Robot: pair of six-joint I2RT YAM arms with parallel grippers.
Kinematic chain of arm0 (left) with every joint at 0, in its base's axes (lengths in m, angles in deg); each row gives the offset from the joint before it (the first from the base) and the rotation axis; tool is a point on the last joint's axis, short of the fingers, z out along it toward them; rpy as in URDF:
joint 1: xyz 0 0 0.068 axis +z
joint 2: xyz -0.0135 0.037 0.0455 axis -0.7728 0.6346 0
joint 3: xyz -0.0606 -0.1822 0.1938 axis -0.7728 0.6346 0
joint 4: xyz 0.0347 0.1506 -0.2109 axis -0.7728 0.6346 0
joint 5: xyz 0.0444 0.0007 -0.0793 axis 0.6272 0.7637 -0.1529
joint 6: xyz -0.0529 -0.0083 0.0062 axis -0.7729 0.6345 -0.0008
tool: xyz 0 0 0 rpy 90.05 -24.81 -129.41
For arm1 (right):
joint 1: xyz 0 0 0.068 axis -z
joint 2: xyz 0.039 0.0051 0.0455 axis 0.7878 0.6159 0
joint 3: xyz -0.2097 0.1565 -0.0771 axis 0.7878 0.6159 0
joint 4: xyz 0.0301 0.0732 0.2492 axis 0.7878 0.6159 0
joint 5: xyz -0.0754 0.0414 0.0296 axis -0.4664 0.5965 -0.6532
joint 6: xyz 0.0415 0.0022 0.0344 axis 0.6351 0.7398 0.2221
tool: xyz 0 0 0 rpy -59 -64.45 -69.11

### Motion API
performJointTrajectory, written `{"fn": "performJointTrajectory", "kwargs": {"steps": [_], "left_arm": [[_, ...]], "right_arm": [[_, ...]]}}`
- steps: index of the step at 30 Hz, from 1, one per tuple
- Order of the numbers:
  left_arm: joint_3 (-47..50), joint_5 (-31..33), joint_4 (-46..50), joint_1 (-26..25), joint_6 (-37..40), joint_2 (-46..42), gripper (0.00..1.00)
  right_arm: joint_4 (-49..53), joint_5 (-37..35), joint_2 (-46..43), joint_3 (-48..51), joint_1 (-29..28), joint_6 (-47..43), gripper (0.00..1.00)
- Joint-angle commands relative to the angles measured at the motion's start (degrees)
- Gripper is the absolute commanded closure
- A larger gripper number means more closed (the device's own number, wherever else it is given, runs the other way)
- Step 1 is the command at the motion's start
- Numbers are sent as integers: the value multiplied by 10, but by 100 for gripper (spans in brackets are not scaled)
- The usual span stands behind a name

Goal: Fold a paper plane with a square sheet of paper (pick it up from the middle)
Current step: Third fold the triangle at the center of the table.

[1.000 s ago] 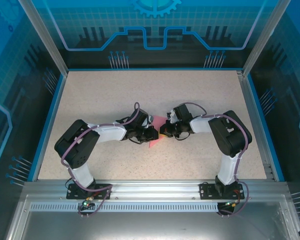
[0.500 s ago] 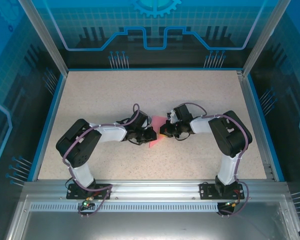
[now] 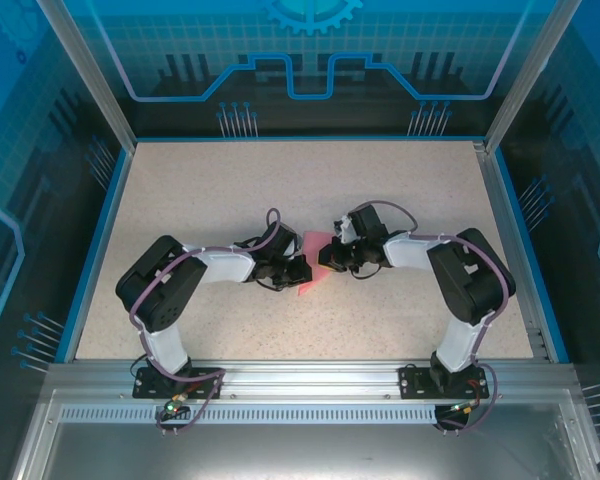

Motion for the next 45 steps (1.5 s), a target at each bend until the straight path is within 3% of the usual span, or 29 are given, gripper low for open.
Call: {"fn": "performJointTrajectory", "kwargs": {"steps": [1, 14, 24, 33, 45], "left_arm": [[14, 37, 38, 3, 15, 21, 91], [15, 32, 37, 3, 30, -40, 88], [24, -12, 22, 2, 2, -102, 82], [42, -60, -33, -1, -53, -61, 84], [37, -19, -2, -1, -47, -20, 88]], "right_arm": [[16, -5, -11, -10, -14, -2, 94], [-3, -1, 69, -30, -23, 2, 99], [-13, -4, 69, -27, -18, 14, 97], [-16, 8, 65, -34, -13, 15, 96], [-17, 11, 59, -28, -9, 14, 95]]}}
